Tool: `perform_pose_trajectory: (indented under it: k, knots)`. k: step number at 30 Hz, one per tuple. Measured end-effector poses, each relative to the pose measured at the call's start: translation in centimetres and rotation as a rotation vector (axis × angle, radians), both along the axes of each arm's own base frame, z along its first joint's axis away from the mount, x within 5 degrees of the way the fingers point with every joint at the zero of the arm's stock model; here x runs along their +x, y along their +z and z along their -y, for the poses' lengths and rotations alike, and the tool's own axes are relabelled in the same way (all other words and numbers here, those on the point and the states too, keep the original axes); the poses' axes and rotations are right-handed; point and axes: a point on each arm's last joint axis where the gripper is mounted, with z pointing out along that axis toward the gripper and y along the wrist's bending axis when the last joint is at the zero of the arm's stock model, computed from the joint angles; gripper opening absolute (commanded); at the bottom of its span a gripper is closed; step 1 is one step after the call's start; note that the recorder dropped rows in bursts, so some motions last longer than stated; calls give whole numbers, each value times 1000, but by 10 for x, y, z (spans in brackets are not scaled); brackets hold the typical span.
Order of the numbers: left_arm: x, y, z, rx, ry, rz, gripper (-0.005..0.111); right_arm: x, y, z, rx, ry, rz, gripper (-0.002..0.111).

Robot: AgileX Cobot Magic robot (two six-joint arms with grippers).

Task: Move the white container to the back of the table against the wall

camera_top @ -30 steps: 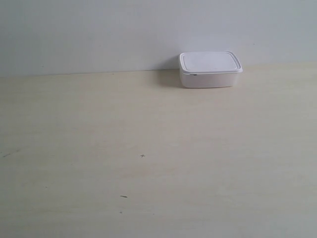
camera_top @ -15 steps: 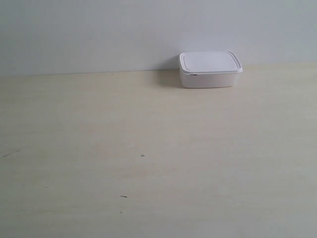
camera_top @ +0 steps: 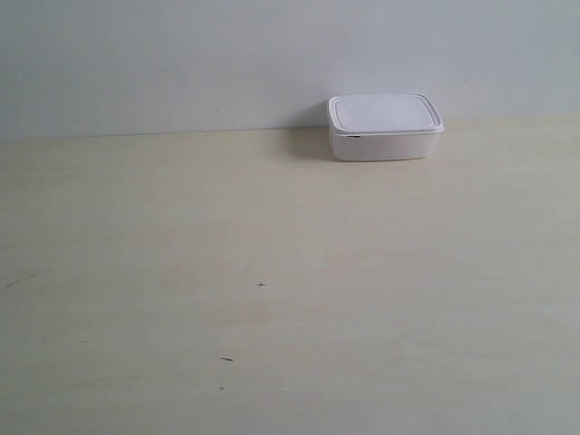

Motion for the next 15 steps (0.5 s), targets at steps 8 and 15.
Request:
perform_pose_trajectory:
  k: [8,15]
  knots:
    - [0,0,0,0,0,0,0,-2,-18,8,130,-124,-66,0]
    - [0,0,0,0,0,0,0,-1,-26,10,201,-163,-49,0]
